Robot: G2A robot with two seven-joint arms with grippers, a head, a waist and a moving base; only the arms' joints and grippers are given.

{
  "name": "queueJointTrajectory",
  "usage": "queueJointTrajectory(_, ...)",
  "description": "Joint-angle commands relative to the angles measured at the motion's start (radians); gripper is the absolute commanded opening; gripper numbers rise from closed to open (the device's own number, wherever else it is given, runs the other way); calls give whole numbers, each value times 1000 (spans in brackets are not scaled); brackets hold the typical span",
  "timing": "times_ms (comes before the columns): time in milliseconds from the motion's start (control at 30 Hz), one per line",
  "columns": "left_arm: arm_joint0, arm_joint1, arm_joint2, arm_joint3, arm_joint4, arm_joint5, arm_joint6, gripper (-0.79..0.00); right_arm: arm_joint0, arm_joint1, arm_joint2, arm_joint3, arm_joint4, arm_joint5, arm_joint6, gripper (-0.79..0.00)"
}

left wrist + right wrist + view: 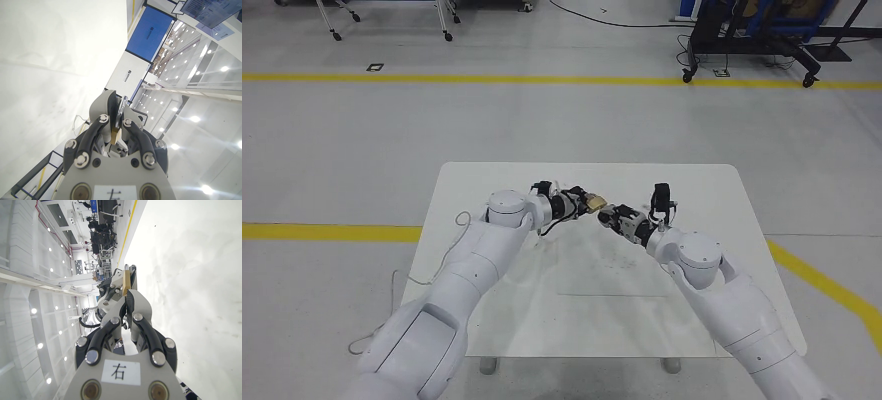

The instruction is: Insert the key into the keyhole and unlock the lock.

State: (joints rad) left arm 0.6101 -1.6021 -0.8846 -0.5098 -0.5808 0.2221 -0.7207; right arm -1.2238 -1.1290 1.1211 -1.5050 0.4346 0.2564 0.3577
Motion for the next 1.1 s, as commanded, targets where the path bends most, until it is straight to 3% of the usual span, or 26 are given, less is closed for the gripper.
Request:
queueJointTrajectory(0,2,1,-12,-2,-18,-5,-6,-785,-16,3,19,-12,-5,-20,-7,0)
queueJointTrajectory(167,2,9,-80,-4,-122,-15,-44,-785,-21,3,21,-16,-7,-22,-7,0)
queueJointTrajectory(333,27,25,-157,-34,-184,-86,73,-785,-21,3,21,-16,-7,-22,-7,0)
queueJointTrajectory(600,118,48,-143,-169,-9,-193,188,-785,-27,2,31,-18,24,-37,2,0)
queueJointTrajectory(767,160,50,-124,-233,64,-243,230,-785,-61,9,134,28,245,-111,194,0)
queueJointTrajectory(933,196,47,-122,-276,74,-337,223,-785,-42,10,161,105,377,-63,360,0)
queueJointTrajectory(1067,192,46,-135,-279,48,-316,228,-785,-34,10,165,121,397,-48,377,0)
